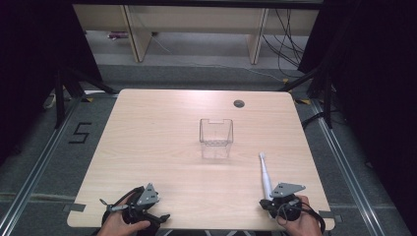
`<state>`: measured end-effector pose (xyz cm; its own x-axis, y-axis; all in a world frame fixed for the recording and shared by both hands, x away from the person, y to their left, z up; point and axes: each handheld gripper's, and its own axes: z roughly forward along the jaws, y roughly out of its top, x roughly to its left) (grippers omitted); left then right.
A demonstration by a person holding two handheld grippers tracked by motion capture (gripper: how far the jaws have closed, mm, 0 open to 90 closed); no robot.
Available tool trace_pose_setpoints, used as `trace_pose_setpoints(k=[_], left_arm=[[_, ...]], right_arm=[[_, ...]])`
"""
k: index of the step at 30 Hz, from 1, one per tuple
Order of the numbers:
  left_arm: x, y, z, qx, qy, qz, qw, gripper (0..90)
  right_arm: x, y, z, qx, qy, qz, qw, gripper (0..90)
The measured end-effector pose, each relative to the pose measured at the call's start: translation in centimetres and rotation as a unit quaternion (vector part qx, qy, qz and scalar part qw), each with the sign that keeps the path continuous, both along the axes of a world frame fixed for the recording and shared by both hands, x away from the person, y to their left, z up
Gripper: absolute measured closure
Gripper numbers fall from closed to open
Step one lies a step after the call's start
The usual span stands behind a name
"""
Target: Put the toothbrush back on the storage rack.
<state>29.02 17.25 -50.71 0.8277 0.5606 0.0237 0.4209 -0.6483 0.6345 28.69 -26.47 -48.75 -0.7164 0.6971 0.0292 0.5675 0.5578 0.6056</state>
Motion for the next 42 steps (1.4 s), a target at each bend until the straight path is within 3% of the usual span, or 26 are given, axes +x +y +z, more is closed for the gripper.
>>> trace_pose_setpoints(k=[4, 6, 7, 8, 12, 13, 16, 20, 21, 23, 24, 25, 26, 27, 28, 31, 34, 35, 36, 37, 38, 42], left_arm=[[-0.1, 0.0, 0.0, -0.003, -0.005, 0.003, 1.0, 16.0], [0.0, 0.0, 0.0, -0.001, 0.0, 0.001, 1.0, 16.0], [0.0, 0.0, -0.1, -0.003, -0.003, 0.003, 1.0, 16.0], [-0.1, 0.0, 0.0, -0.002, -0.004, 0.002, 1.0, 16.0], [0.0, 0.0, -0.1, -0.003, -0.002, 0.003, 1.0, 16.0], [-0.1, 0.0, 0.0, -0.002, -0.004, 0.003, 1.0, 16.0], [-0.1, 0.0, -0.1, -0.002, -0.004, 0.003, 1.0, 16.0], [-0.1, 0.0, -0.1, -0.002, -0.004, 0.003, 1.0, 16.0], [-0.1, 0.0, 0.0, -0.002, -0.004, 0.002, 1.0, 16.0], [-0.1, 0.0, -0.1, -0.003, -0.004, 0.003, 1.0, 16.0], [-0.1, -0.1, -0.1, -0.002, -0.004, 0.004, 1.0, 16.0], [-0.1, -0.1, -0.1, -0.002, -0.003, 0.004, 1.0, 16.0], [-0.1, -0.1, -0.1, -0.002, -0.003, 0.004, 1.0, 16.0], [0.0, -0.1, -0.1, -0.002, -0.003, 0.004, 1.0, 16.0], [0.0, -0.1, -0.1, -0.002, -0.002, 0.004, 1.0, 16.0], [0.0, 0.0, -0.1, 0.0, 0.0, 0.003, 1.0, 16.0], [0.1, 0.0, -0.1, -0.002, -0.001, 0.003, 1.0, 16.0], [0.1, 0.0, 0.0, 0.0, 0.001, 0.003, 1.0, 16.0], [0.1, 0.0, 0.0, 0.0, 0.001, 0.002, 1.0, 16.0], [0.1, 0.0, -0.1, 0.001, 0.001, 0.002, 1.0, 16.0], [0.1, 0.0, -0.1, 0.0, 0.001, 0.003, 1.0, 16.0], [0.1, 0.0, -0.1, 0.0, 0.001, 0.003, 1.0, 16.0]], right_arm=[[0.2, -0.5, -0.2, 0.008, -0.008, 0.0, 0.9999, 86.6], [0.2, -0.8, 0.0, 0.0, 0.001, -0.003, 1.0, 86.6], [0.2, -0.9, -0.1, 0.001, -0.012, -0.006, 0.9999, 86.6], [0.2, -0.9, 0.0, 0.005, -0.002, -0.011, 0.9999, 86.6], [0.3, -1.3, 0.0, 0.005, 0.001, -0.013, 0.9999, 86.5], [0.4, -1.5, 0.0, -0.005, -0.012, -0.006, 0.9999, 86.4], [0.2, -1.6, 0.1, 0.002, 0.006, -0.028, 0.9996, 86.4], [0.4, -2.1, 0.1, -0.011, 0.001, -0.026, 0.9996, 86.3], [0.2, -2.0, 0.1, -0.007, 0.012, -0.036, 0.9993, 86.3], [0.3, -2.1, 0.0, -0.004, 0.001, -0.035, 0.9994, 86.2], [0.4, -2.2, 0.1, -0.004, 0.008, -0.031, 0.9995, 86.0], [0.5, -2.2, 0.0, 0.001, -0.005, -0.023, 0.9997, 85.4], [0.5, -2.2, 0.1, 0.001, 0.001, -0.022, 0.9998, 84.9], [0.5, -2.1, 0.2, 0.003, -0.007, -0.018, 0.9998, 84.0], [0.2, -1.9, 0.5, -0.001, 0.008, -0.027, 0.9996, 83.0], [0.1, -1.5, 0.8, 0.0, 0.004, -0.032, 0.9995, 81.3], [0.5, -1.2, 1.4, -0.005, -0.013, -0.027, 0.9995, 74.5], [0.6, -1.2, 1.5, -0.011, -0.022, -0.022, 0.9995, 71.2], [0.7, -1.0, 1.8, -0.018, -0.011, -0.025, 0.9995, 68.7], [0.8, -0.9, 1.7, -0.02, -0.029, -0.025, 0.9991, 67.7], [0.7, -0.7, 2.0, -0.023, -0.019, -0.032, 0.999, 65.7], [1.6, -0.4, 2.4, -0.049, -0.019, -0.035, 0.998, 60.0]])
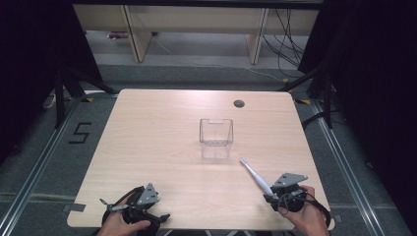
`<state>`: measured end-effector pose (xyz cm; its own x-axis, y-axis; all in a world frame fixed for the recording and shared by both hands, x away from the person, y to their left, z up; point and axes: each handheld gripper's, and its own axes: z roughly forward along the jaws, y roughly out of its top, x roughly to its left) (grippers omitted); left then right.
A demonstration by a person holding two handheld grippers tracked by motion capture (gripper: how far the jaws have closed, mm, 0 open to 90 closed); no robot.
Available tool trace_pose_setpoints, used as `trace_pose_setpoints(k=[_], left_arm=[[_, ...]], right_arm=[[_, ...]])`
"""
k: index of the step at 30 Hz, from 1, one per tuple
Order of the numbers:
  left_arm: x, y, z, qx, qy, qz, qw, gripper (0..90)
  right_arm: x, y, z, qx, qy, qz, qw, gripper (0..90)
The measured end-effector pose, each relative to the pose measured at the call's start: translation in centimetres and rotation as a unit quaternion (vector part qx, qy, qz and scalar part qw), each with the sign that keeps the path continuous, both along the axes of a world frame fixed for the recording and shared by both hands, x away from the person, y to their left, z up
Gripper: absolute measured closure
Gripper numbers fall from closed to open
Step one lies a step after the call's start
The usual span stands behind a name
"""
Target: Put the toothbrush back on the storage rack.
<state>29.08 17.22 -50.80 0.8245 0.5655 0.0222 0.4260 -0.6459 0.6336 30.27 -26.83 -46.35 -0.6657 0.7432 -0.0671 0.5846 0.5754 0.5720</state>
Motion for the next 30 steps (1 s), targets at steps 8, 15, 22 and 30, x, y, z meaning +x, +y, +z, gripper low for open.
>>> trace_pose_setpoints(k=[8, 15, 22, 30], left_arm=[[0.0, 0.0, 0.0, 0.001, 0.001, 0.0, 1.0, 16.0], [0.0, 0.1, 0.0, 0.0, 0.0, 0.0, 1.0, 16.0], [0.0, 0.1, 0.0, 0.0, 0.0, 0.0, 1.0, 16.0], [0.0, 0.0, 0.0, 0.0, 0.0, -0.001, 1.0, 16.0]], right_arm=[[2.1, 0.4, 0.1, -0.035, 0.052, -0.014, 0.9979, 54.2], [3.8, 0.7, -0.2, -0.054, 0.07, -0.012, 0.996, 52.8], [4.7, 1.3, -0.5, -0.083, 0.089, 0.003, 0.9925, 52.7], [5.9, 1.7, -1.0, -0.103, 0.103, 0.018, 0.9891, 54.6]])
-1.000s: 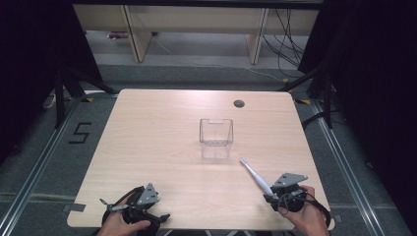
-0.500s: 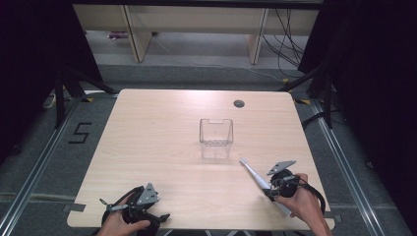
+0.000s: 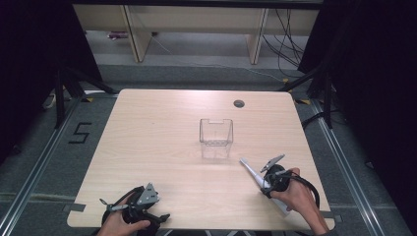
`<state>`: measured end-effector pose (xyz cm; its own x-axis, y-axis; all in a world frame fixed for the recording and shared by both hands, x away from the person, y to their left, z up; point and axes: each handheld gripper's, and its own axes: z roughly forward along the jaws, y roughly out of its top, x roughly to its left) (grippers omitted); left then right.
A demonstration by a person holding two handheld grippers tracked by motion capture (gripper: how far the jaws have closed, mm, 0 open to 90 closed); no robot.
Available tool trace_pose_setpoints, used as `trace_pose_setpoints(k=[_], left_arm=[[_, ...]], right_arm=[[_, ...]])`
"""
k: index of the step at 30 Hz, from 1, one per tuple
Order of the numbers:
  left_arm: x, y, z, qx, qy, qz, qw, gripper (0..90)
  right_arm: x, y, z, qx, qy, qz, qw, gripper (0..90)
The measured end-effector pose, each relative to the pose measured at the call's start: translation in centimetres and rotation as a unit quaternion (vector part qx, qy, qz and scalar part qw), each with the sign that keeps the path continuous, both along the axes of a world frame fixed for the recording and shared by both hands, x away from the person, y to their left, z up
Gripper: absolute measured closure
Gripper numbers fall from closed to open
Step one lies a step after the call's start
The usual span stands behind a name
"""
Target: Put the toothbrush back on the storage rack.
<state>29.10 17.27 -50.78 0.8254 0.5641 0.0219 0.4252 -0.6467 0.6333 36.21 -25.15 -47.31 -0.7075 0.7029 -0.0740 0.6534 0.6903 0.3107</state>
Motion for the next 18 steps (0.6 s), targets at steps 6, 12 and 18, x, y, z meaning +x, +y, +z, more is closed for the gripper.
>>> trace_pose_setpoints(k=[6, 12, 18], left_arm=[[0.0, 0.0, 0.0, 0.0, -0.001, 0.0, 1.0, 16.0], [0.0, 0.0, 0.0, 0.0, -0.001, -0.001, 1.0, 16.0], [0.0, 0.0, 0.0, 0.0, 0.0, 0.0, 1.0, 16.0]], right_arm=[[0.6, 0.5, -0.1, -0.008, 0.016, -0.003, 0.9998, 54.5], [1.0, 0.9, -0.1, -0.019, 0.034, -0.001, 0.9992, 57.9], [1.6, 1.1, -0.1, -0.033, 0.046, 0.017, 0.9982, 60.9]])
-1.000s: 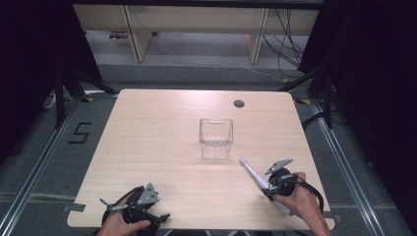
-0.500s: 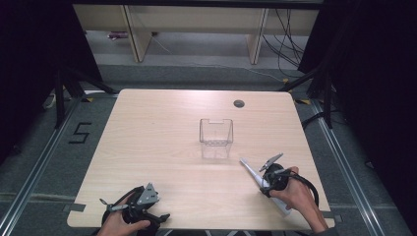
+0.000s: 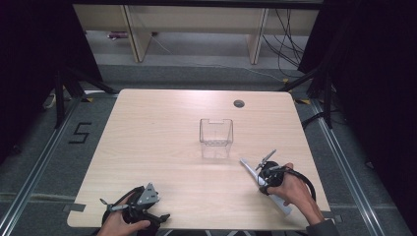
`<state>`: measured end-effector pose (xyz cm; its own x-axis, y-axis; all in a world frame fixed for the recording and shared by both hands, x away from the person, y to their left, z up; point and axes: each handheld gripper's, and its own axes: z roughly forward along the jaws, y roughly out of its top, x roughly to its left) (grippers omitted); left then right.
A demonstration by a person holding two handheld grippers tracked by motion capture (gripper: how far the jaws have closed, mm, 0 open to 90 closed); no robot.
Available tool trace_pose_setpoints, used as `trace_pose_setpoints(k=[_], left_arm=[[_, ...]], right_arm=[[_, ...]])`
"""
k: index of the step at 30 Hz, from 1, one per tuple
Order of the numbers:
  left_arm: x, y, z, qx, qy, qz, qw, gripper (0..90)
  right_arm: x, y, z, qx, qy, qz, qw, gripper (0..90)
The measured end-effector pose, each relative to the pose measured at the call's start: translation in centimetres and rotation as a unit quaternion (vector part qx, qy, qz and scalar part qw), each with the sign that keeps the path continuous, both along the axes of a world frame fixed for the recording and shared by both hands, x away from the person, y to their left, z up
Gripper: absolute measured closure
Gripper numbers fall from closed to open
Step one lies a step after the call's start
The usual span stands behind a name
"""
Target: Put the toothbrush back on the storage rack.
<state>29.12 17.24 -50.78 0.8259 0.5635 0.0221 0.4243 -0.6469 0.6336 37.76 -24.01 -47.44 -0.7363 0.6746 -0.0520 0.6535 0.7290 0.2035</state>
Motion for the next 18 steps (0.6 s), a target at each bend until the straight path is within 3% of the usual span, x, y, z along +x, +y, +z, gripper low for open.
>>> trace_pose_setpoints(k=[3, 6, 8, 9, 11, 14, 15, 16, 18], left_arm=[[0.0, 0.0, 0.0, 0.0, 0.001, -0.001, 1.0, 16.0], [0.0, 0.0, 0.0, 0.0, 0.001, -0.001, 1.0, 16.0], [0.0, -0.1, 0.0, 0.0, 0.001, -0.001, 1.0, 16.0], [0.0, -0.1, 0.0, 0.0, 0.001, -0.001, 1.0, 16.0], [0.0, 0.0, 0.0, 0.0, 0.0, -0.002, 1.0, 16.0], [0.0, 0.0, 0.0, -0.001, 0.001, -0.001, 1.0, 16.0], [0.0, -0.1, 0.0, 0.0, 0.001, -0.002, 1.0, 16.0], [0.0, -0.1, 0.0, 0.0, 0.0, -0.003, 1.0, 16.0], [0.0, -0.1, 0.0, 0.0, 0.001, -0.002, 1.0, 16.0]], right_arm=[[0.3, 0.0, 0.0, -0.012, 0.001, 0.013, 0.9998, 61.3], [0.6, 0.4, 0.1, -0.017, 0.023, 0.008, 0.9996, 64.3], [0.9, 0.3, 0.0, -0.017, 0.028, 0.02, 0.9993, 64.9], [0.9, 0.4, 0.1, -0.02, 0.034, 0.007, 0.9992, 65.5], [1.3, 0.4, 0.0, -0.02, 0.048, 0.01, 0.9986, 65.8], [1.8, 0.4, 0.0, -0.018, 0.06, 0.02, 0.9978, 65.9], [2.0, 0.4, 0.0, -0.024, 0.059, 0.035, 0.9973, 66.0], [1.8, 0.7, 0.2, -0.024, 0.07, 0.011, 0.9972, 66.0], [2.0, 0.8, 0.2, -0.028, 0.076, 0.014, 0.9966, 66.1]])
